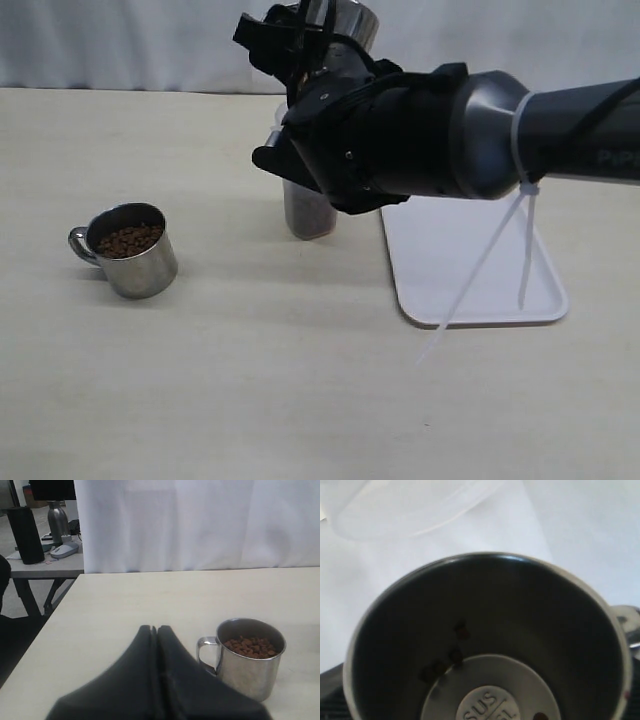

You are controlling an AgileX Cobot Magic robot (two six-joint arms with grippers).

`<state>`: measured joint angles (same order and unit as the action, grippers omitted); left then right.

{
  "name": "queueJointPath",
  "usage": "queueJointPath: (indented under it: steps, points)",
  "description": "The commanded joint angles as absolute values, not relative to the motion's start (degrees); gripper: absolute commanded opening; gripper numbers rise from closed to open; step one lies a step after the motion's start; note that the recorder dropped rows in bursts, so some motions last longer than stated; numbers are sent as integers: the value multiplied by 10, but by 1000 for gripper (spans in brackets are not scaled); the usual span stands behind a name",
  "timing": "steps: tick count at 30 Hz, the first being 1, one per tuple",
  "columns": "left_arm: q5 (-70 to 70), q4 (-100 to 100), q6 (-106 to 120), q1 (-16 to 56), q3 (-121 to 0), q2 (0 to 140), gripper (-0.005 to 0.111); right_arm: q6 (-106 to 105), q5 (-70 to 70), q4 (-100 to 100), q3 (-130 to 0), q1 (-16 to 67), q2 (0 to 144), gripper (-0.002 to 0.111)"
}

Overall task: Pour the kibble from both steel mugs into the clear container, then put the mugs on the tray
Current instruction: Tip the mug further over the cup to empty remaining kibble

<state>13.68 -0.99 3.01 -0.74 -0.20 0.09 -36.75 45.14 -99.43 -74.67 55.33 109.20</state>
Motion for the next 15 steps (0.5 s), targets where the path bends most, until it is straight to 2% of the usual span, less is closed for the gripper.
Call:
queueJointPath:
  steps: [1, 11, 15]
  points:
    - [130, -8, 29, -6, 0, 0, 0, -364, 471, -999, -751, 555, 1085, 5]
    - [130, -8, 29, -6, 0, 0, 0, -365, 452, -999, -751, 555, 1109, 5]
    - [130, -8, 29, -6, 0, 0, 0, -359, 516, -999, -752, 555, 1104, 5]
